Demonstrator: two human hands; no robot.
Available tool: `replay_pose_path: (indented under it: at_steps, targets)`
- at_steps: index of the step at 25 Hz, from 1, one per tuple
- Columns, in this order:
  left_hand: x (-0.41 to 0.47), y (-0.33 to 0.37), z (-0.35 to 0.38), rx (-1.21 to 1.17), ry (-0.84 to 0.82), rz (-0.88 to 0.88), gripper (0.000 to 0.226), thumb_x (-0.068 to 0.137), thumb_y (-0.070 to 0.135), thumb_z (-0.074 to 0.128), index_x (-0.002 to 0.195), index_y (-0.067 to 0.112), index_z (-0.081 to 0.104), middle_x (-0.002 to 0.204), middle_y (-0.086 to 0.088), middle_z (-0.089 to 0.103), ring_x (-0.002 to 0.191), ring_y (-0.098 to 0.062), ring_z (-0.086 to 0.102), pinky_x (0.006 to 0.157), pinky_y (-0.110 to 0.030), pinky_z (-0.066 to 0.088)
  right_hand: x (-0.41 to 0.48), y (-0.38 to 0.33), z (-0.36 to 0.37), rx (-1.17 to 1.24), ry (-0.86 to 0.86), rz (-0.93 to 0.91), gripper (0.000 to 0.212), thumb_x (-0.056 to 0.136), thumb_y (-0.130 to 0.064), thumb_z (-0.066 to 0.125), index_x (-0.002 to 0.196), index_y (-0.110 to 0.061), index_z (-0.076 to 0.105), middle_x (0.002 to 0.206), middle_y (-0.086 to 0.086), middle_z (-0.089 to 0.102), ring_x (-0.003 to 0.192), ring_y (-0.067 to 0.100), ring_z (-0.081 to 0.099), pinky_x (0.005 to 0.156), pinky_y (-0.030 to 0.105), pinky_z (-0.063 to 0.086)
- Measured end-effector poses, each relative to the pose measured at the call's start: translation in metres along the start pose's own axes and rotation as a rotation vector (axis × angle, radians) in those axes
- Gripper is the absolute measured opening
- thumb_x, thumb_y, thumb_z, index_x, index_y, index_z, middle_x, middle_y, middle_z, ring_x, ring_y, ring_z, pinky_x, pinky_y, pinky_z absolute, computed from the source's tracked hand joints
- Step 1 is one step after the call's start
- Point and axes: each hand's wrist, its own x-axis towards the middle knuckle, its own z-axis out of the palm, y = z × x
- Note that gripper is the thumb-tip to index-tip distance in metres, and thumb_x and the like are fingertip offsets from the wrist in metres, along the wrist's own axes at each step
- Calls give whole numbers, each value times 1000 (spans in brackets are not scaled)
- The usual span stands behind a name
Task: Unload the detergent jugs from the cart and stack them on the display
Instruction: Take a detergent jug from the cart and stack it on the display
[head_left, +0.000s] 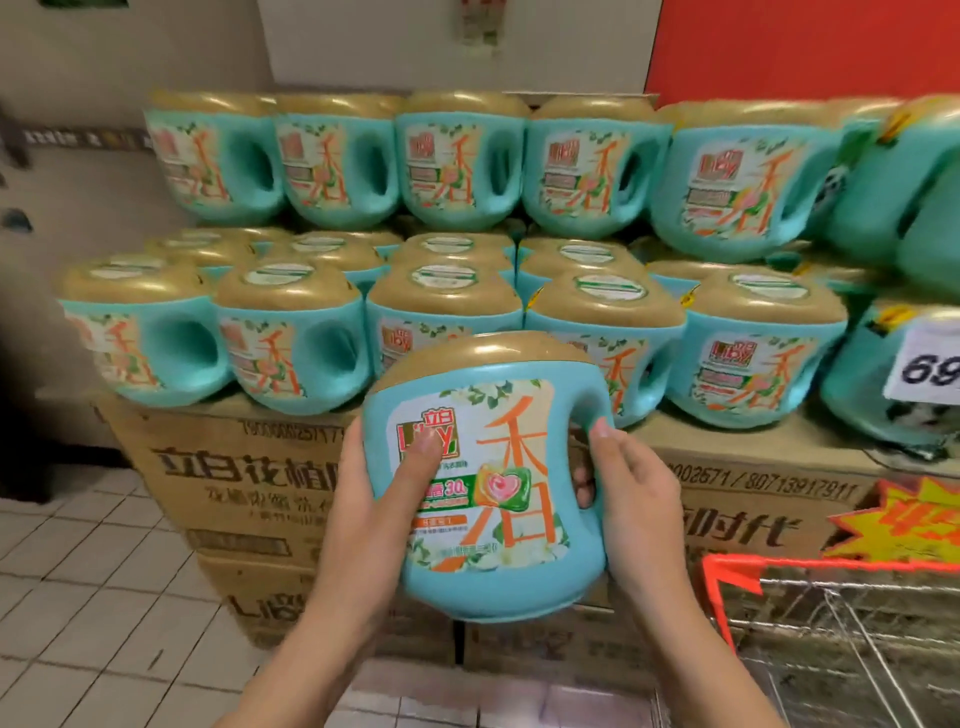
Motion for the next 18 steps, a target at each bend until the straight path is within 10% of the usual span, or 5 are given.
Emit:
replay_pose_path:
  at_steps: [5,10,18]
  targets:
    - [90,51,8,125,-255,270,104,40,66,86,130,36,45,109,16,72,93,-5,71,67,-14,55,60,-42,26,134,142,-174,39,100,-29,47,84,6,57,74,14,57,67,21,52,62,33,43]
    - [184,72,40,34,-310,391,124,37,64,87,141,22,35,113,11,71,102,-10,69,75,-21,57,136,-89,45,38,260,-387,31,102,-30,45,78,-12,53,74,12,52,66,23,51,63,41,41]
    - [297,59,107,52,-337,465,110,50,40,90,141,24,30,124,3,63,107,-8,67,86,-28,57,256,-88,29,-275,373,-462,33,104,-30,35,84,-12,54,78,4,58,72,15,53,69,40,43]
